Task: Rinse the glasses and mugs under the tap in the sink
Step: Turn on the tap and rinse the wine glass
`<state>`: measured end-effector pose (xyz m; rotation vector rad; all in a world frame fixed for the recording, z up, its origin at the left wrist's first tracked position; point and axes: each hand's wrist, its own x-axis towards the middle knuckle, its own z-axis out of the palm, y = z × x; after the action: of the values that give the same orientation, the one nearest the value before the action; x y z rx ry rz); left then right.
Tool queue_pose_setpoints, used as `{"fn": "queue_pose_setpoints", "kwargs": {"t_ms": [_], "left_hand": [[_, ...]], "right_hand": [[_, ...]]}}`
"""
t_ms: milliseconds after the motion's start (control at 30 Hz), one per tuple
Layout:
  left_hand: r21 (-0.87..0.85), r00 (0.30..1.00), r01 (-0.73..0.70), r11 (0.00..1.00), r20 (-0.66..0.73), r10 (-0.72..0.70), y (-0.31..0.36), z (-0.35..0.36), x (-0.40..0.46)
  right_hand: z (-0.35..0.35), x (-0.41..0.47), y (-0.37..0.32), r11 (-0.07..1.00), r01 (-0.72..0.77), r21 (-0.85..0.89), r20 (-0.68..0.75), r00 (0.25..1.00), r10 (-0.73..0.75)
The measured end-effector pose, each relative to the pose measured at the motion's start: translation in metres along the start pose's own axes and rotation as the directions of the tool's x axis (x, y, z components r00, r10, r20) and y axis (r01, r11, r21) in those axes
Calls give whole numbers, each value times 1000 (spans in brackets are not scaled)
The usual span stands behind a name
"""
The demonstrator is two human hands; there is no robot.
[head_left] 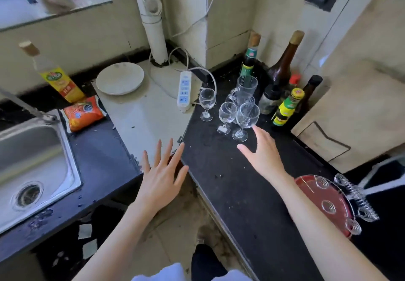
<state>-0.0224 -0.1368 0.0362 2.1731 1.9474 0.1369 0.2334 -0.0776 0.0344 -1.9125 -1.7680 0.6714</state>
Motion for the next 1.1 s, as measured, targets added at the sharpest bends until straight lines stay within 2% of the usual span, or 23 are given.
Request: {"fn": "queue_pose_setpoints", "kwargs": {"t_ms": [67,133,233,333,533,667,800,900,1000,1100], "left_hand": [[-2,999,-1,1000,36,1,0,2,17],[-10,999,5,1000,50,-4,-2,4,33],[-34,997,46,998,60,-44,-12,2,54],[-41,996,72,997,58,-70,-19,-1,64],[-70,992,90,993,90,-83,-27,1,65],[-148,993,90,985,85,-78,-28,-2,64],[-229,994,69,971,102,-47,-31,-5,59],[-369,992,70,927,126,-24,-40,-7,48],[-605,995,94,791,87,-52,-57,-14,32],[-725,994,100,682,49,-94,-89,-24,17]], "right_hand": [[-5,38,-1,1000,-14,-12,-68,998,13],[-10,70,-2,995,-36,-98,-61,998,30],[-11,100,-1,972,-56,-228,98,992,80],[-3,114,8,971,-48,-233,215,972,99],[-2,116,9,979,-47,-197,120,990,72],[-7,93,5,982,-79,-170,18,996,83],[-12,50,-19,968,-69,-239,-72,996,54],[-7,26,-56,969,23,-247,12,1000,-21],[14,16,-108,970,174,-168,186,972,-142],[48,12,-173,967,253,-27,330,915,-230]]}}
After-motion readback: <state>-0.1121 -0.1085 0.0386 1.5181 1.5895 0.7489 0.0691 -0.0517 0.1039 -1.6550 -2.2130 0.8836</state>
